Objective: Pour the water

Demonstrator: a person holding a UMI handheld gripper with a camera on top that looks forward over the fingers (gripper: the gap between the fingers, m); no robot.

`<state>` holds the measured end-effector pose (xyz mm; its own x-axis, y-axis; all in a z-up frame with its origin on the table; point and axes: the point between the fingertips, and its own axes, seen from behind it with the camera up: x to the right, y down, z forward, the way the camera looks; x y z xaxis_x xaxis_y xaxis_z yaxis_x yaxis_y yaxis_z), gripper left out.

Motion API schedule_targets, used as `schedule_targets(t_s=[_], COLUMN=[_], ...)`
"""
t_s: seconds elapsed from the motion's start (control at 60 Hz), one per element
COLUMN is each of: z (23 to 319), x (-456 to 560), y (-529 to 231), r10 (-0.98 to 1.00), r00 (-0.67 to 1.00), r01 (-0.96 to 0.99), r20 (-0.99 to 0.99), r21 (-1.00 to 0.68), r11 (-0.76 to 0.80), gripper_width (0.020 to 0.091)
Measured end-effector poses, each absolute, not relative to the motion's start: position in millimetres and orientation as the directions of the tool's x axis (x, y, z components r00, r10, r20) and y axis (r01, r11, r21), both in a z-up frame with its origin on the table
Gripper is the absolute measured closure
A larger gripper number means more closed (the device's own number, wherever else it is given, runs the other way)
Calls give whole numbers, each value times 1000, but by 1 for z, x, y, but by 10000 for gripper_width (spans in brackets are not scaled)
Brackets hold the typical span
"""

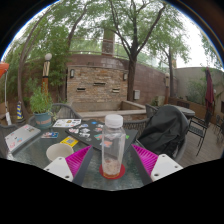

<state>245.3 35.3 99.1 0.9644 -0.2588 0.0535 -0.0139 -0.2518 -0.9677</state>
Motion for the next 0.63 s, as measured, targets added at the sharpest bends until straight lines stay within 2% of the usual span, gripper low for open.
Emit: schedule_targets(t_s=[0.083, 0.167, 0.4, 0.567, 0.633], z=[105, 129, 240, 315, 331], x=[237, 224, 135, 87, 78], y=[4, -34, -156, -235, -254], r10=[-301, -327, -361, -378, -372], r00=[949, 938, 932, 923, 925], r01=[-10, -15, -174, -212, -212], r20=[93, 115, -29, -66, -70], r21=[-945, -929, -909, -909, -910], r11=[-326, -371, -378, -359, -356], gripper_width=[269, 268, 266, 265, 266])
